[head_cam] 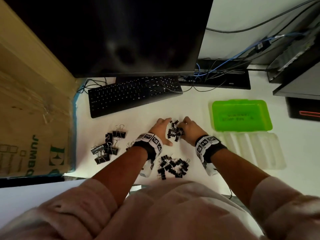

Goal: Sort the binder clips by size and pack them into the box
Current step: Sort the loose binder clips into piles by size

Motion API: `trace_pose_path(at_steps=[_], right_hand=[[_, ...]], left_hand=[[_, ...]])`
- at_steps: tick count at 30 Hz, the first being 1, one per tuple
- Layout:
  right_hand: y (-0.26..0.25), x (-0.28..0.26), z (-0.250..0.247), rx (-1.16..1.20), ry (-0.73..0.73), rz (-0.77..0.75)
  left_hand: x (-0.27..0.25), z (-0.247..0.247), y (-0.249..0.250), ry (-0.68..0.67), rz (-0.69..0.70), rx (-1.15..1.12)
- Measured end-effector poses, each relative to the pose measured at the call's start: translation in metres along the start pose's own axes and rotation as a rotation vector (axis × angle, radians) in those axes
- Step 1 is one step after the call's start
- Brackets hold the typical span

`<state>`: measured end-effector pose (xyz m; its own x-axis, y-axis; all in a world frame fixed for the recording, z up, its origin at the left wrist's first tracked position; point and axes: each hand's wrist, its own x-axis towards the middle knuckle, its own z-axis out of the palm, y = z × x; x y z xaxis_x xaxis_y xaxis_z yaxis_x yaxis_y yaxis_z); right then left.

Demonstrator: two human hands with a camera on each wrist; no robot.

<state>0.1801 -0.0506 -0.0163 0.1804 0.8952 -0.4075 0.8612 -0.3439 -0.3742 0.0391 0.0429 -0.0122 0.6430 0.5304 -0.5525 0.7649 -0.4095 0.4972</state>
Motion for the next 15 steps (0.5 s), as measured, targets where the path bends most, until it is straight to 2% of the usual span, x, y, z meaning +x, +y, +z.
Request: trace_pose_path(at_steps=[3, 8, 15], right_hand=[[0.000, -0.012, 0.004, 0.008, 0.016, 0.005], [0.002, -0.026, 0.009, 0.038, 0.013, 0.097], [0.018, -0.040, -0.004, 0.231, 0.089, 0.194]], left_hand=[[0.010, 0.016, 0.015, -0.021, 0.044, 0.059], [0.011, 0.035, 0.028, 0.049, 0.130, 0.115], [0.009, 0.038, 0.029, 0.107, 0.147, 0.004]])
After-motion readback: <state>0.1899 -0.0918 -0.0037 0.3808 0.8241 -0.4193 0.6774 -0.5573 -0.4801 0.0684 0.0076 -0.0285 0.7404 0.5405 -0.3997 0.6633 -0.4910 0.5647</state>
